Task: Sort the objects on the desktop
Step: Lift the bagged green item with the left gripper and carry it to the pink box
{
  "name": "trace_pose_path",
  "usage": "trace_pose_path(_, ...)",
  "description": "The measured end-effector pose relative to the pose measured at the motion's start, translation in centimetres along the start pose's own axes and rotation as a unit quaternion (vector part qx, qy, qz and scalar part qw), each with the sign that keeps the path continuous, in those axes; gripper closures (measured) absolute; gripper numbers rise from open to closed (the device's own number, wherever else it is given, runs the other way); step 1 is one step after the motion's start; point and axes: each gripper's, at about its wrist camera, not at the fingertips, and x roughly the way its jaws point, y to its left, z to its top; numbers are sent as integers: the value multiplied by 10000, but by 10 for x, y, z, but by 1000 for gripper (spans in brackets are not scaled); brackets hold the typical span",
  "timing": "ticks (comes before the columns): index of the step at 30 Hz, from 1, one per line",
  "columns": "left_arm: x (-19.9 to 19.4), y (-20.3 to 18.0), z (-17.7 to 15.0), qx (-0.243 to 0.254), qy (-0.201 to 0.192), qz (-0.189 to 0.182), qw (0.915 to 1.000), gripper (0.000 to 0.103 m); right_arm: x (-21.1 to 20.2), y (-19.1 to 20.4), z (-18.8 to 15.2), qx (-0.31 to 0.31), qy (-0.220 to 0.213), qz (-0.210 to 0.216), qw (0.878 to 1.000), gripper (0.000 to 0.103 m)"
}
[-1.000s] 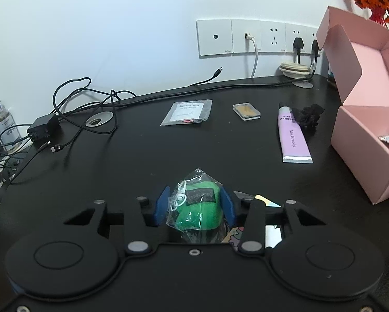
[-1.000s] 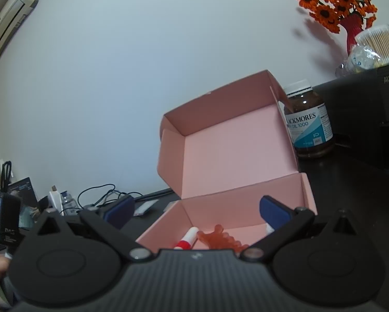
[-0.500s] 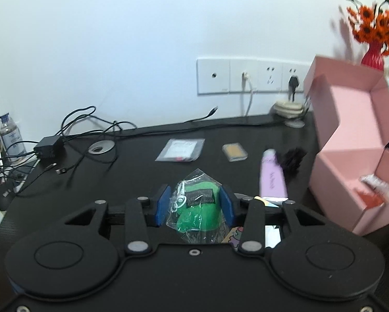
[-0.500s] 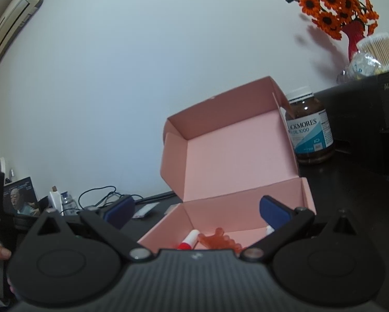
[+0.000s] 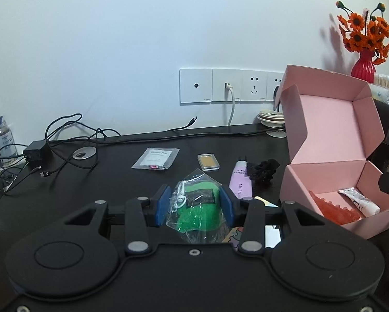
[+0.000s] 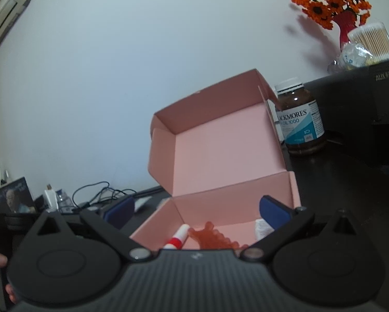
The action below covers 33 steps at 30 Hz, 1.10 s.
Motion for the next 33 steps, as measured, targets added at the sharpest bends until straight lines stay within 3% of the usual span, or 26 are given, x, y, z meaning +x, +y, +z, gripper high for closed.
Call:
trace_pose_path(5,1,-3,0,3,38,15,10000,61,-2,-7,6,152,9,-105,9998,1)
trace_pose_path(9,-1,-4,2,24,43,-7,10000,61,-5,-5,11,-82,-24,-245,9997,1)
trace_pose_path(13,-6,-8,4,38,4,-80,10000,61,-4,-6,16,-97,198,-339,9992,1)
trace_pose_path(20,-10,-22,11,14,-17,-314,9995,61,-6,-5,27,-274,611,-859,9940,1)
trace_pose_path(25,-14,-40,18,151,-128,-539,9983,61,-12,-9,33,-558,616,-1181,9895,1)
trace_pose_path(33,-11,-79,25,449,-252,-888,9947,61,-21,-39,29,21,466,-1209,9916,1)
